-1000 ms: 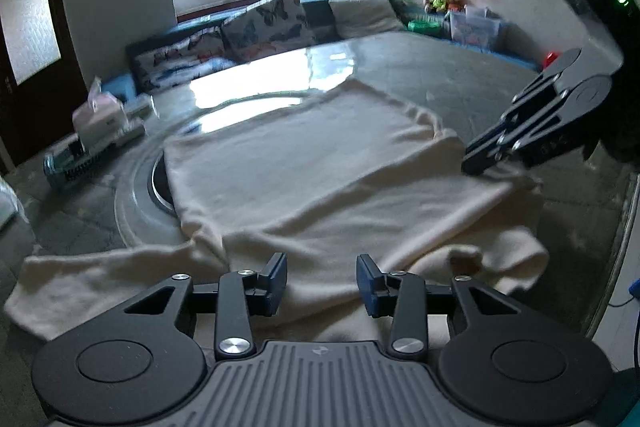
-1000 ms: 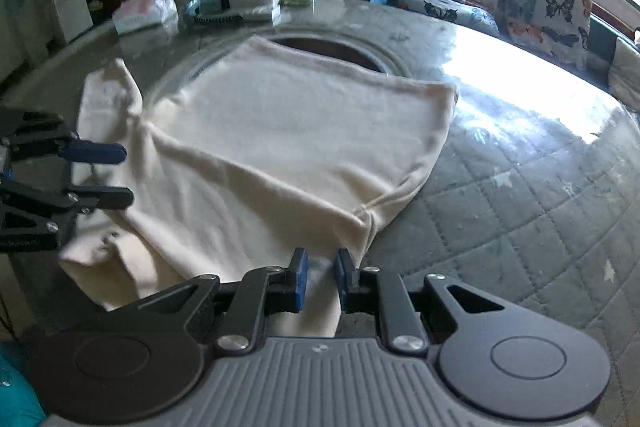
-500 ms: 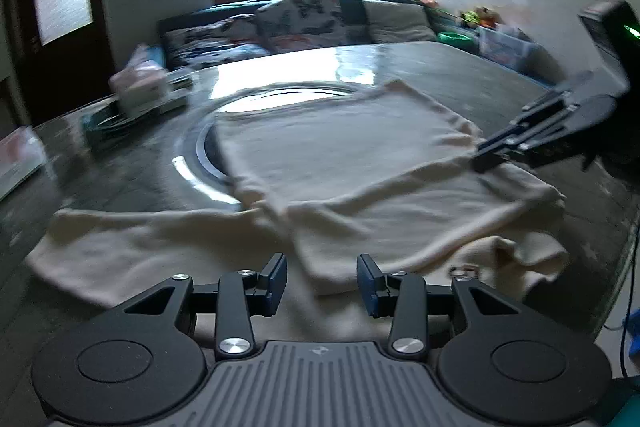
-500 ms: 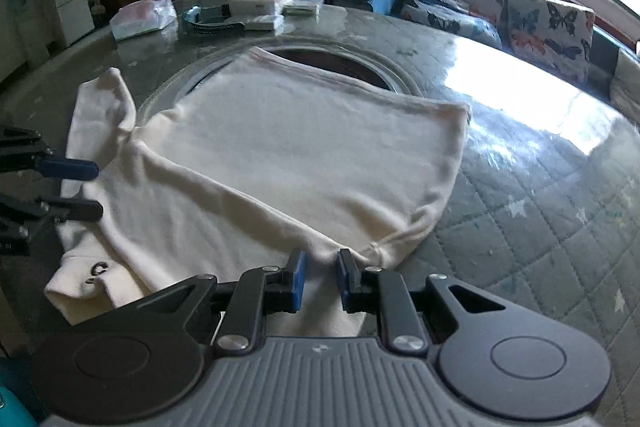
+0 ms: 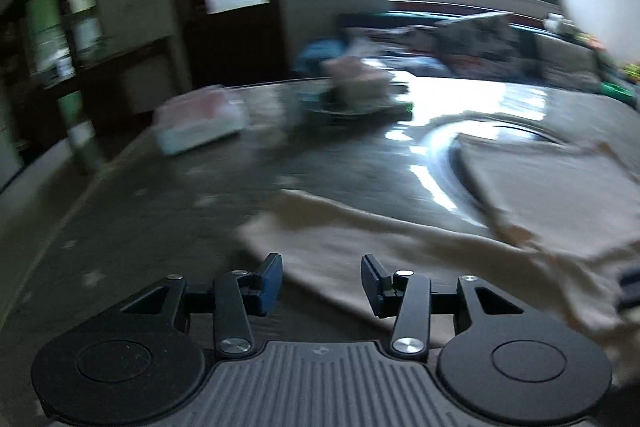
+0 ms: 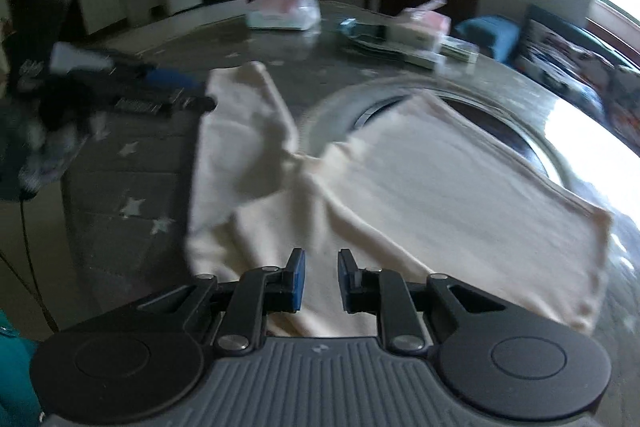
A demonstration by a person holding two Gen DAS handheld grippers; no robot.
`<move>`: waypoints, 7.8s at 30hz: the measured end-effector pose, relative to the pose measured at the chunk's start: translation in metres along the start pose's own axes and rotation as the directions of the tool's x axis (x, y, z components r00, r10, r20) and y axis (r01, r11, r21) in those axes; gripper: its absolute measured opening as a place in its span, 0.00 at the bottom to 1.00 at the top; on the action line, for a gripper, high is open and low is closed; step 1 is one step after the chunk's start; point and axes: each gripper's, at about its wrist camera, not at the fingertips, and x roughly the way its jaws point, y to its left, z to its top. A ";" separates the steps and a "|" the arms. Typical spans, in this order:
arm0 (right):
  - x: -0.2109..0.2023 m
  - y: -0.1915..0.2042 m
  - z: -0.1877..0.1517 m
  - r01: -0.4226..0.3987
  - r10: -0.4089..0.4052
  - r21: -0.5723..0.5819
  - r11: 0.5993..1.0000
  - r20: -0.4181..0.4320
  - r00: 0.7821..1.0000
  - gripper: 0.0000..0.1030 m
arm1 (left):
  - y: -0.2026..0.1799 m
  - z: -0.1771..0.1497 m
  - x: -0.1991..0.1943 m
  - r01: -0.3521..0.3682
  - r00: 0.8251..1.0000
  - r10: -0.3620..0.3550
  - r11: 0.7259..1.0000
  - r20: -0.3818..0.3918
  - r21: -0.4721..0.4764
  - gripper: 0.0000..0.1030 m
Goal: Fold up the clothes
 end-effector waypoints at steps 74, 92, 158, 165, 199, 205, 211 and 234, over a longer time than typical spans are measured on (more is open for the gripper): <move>-0.063 -0.055 -0.053 0.151 -0.190 0.340 0.928 0.083 0.978 0.04 | -0.074 -0.014 -0.053 0.360 0.930 -0.367 0.905 -0.011 0.226 0.50; -0.087 -0.066 -0.060 0.281 -0.318 0.343 0.896 0.055 0.946 0.10 | -0.105 0.001 -0.042 0.462 0.880 -0.474 0.833 -0.039 0.304 0.45; -0.058 -0.021 -0.077 0.120 -0.119 -0.023 0.993 0.047 0.992 0.23 | -0.138 -0.017 -0.052 0.577 0.781 -0.617 0.655 -0.097 0.488 0.13; -0.062 -0.038 -0.064 0.092 -0.098 0.080 0.993 0.064 0.993 0.13 | -0.128 -0.036 -0.062 0.527 0.806 -0.586 0.647 -0.083 0.551 0.22; -0.145 0.015 -0.077 0.076 -0.092 0.088 0.993 0.204 0.975 0.10 | -0.085 -0.040 -0.136 0.545 0.784 -0.619 0.659 -0.039 0.518 0.06; -0.138 -0.008 -0.060 0.096 -0.120 0.122 0.988 0.202 0.972 0.10 | -0.092 -0.013 -0.117 0.549 0.786 -0.619 0.688 -0.011 0.474 0.06; -0.120 -0.055 -0.033 0.087 -0.120 0.173 0.981 0.189 0.975 0.09 | -0.107 0.026 -0.073 0.541 0.799 -0.601 0.712 -0.010 0.447 0.06; -0.039 -0.154 -0.022 0.238 -0.285 0.378 0.895 0.072 0.956 0.26 | -0.130 0.070 0.050 0.410 0.911 -0.405 0.879 -0.073 0.242 0.09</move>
